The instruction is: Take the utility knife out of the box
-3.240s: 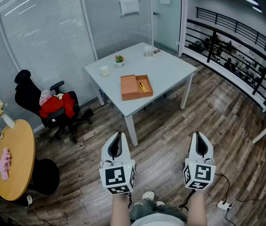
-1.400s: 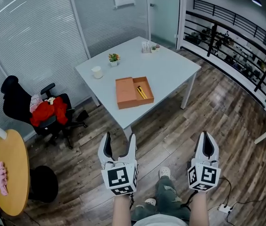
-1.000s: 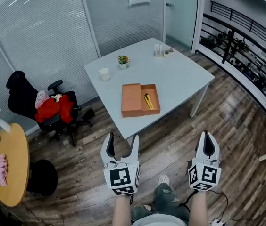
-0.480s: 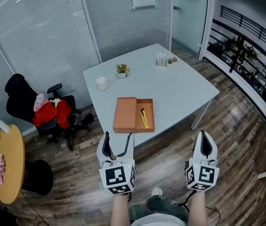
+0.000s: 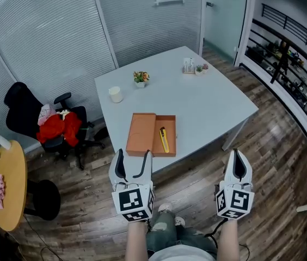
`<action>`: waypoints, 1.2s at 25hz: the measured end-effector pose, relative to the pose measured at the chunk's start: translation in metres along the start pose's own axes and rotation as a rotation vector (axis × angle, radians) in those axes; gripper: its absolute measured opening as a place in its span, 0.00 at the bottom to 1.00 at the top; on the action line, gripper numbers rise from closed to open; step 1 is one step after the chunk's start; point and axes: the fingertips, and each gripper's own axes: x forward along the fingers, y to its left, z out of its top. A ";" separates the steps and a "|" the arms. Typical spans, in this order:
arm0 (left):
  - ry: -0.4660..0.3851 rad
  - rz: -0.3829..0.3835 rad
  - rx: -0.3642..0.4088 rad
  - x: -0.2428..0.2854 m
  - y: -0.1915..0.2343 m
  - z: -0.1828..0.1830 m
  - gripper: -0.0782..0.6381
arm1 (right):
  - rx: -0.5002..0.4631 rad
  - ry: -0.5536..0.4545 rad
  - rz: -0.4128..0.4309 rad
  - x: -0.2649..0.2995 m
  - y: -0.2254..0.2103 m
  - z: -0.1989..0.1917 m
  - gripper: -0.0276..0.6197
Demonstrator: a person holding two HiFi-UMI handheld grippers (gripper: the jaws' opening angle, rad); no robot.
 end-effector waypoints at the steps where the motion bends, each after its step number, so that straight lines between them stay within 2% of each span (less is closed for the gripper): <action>1: 0.004 0.000 0.001 0.004 0.000 -0.001 0.56 | 0.001 0.003 0.000 0.003 -0.001 -0.002 0.08; 15: 0.021 -0.027 -0.008 0.086 -0.016 -0.011 0.56 | -0.009 0.024 -0.039 0.069 -0.030 -0.020 0.08; 30: 0.037 -0.032 -0.001 0.223 0.005 -0.002 0.56 | -0.014 0.021 -0.030 0.218 -0.027 -0.018 0.08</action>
